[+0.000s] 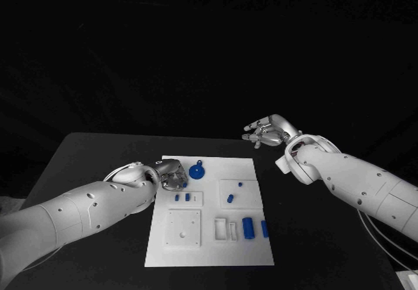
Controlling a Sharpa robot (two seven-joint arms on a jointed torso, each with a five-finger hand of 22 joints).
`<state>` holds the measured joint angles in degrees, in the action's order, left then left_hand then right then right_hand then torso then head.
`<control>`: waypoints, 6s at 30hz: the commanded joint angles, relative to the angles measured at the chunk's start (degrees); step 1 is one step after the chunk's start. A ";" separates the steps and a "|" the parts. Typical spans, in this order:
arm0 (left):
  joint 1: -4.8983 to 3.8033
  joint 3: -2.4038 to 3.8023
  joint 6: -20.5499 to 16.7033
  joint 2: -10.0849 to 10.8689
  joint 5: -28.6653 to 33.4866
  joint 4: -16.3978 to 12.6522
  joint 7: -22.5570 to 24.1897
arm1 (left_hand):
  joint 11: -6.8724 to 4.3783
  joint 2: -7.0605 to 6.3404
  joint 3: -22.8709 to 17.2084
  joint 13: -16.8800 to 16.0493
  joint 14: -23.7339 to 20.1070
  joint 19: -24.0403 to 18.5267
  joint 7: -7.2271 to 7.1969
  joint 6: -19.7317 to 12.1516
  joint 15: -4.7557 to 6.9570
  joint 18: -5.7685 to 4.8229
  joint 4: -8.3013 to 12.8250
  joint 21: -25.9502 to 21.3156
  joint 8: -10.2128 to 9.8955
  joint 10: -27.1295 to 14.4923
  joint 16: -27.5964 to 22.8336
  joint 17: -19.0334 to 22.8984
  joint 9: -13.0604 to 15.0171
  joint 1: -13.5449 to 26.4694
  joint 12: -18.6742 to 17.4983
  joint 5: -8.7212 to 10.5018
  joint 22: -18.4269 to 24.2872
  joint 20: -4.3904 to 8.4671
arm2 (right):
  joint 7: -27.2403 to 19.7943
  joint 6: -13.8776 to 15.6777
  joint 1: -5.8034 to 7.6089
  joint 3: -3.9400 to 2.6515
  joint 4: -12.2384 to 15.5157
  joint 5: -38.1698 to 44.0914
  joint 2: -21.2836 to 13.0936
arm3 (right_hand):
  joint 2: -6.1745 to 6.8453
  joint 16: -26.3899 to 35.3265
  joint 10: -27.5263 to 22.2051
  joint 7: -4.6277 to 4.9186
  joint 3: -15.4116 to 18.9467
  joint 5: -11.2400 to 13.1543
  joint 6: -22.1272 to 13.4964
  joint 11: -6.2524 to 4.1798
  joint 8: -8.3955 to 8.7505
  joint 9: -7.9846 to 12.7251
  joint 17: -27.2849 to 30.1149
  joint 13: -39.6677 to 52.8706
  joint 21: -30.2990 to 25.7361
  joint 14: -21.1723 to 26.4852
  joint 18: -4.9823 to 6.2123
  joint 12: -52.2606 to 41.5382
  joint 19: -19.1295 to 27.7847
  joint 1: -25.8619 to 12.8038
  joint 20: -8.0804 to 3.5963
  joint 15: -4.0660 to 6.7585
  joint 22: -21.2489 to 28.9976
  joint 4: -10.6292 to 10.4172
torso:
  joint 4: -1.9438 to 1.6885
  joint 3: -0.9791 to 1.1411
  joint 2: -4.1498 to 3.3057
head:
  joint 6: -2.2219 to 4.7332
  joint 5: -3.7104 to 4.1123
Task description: Assemble the parts on the task board
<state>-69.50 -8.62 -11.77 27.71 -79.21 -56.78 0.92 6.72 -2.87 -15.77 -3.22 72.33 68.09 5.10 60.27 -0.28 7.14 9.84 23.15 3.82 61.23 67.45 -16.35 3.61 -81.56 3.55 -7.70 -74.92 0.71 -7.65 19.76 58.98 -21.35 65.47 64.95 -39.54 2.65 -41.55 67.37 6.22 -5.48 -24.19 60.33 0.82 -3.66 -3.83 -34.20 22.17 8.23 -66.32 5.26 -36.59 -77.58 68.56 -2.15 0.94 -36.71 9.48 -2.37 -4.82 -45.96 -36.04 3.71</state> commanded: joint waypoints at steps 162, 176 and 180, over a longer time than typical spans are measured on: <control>-5.08 2.58 -3.04 20.19 65.32 -22.93 18.00 | 0.03 1.95 0.75 -0.10 -4.21 -12.77 2.52 1.56 -5.60 -4.14 0.29 -19.09 0.05 4.63 -63.87 12.31 0.00 2.81 -0.16 -0.96 43.04 -5.40 | 16.47 -1.20 -9.45 3.87 2.43 55.70 5.21 | 2.93 -6.44 9.14 -1.53 -34.08 16.04 12.17 1.24 0.00 -0.26 -5.56 -18.66 13.49 -13.84 3.92 33.20 -6.81 3.47 -1.90 2.01 -28.17 5.85 | -0.22 -0.19 0.92 | -0.12 -1.92; -5.16 2.58 -3.13 20.20 65.32 -22.71 18.03 | 0.06 1.99 0.80 -0.10 -4.28 -12.69 2.48 1.78 -5.63 -4.08 0.34 -19.05 0.06 4.53 -63.88 12.32 0.00 2.75 -0.16 -0.94 43.12 -5.39 | 16.11 -1.16 -9.45 1.87 9.50 50.11 2.87 | 3.02 -6.02 9.26 -1.58 -33.95 15.52 12.39 1.18 0.00 -0.25 -5.86 -18.67 12.91 -13.91 3.51 33.21 -6.98 3.34 -2.31 2.33 -28.76 5.83 | -0.12 -0.22 0.90 | 0.09 -3.63; -5.19 2.58 -3.40 19.99 65.32 -22.66 18.06 | 0.08 2.00 0.86 -0.10 -4.31 -12.65 2.49 1.76 -5.64 -4.05 0.35 -19.04 0.04 4.49 -63.88 12.31 -0.01 2.76 -0.15 -0.96 43.18 -5.42 | 15.49 -0.52 -9.60 1.75 12.15 47.44 2.98 | 2.99 -5.95 9.20 -1.59 -33.95 15.14 12.37 1.19 0.00 -0.25 -5.91 -18.68 12.78 -13.97 3.55 33.22 -7.08 3.29 -2.35 2.35 -28.83 5.79 | -0.20 -0.21 0.93 | 0.24 -5.03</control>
<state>-74.54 -6.09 -15.57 47.89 -14.19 -79.40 18.57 6.77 -1.13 -15.27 -3.38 68.08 55.09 7.66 62.01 -5.84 3.08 10.21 3.85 3.82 66.02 3.72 -3.96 3.58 -78.93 3.58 -8.60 -31.83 -4.70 8.58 18.29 49.51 -19.59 76.84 115.95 -36.65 5.59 -47.69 74.47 4.65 -39.37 -8.88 72.39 2.55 -3.47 -4.04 -40.06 3.43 21.21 -80.35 7.91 -3.19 -84.42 71.68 -3.70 2.87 -65.50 15.11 -2.52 -5.02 -45.05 -35.90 -0.52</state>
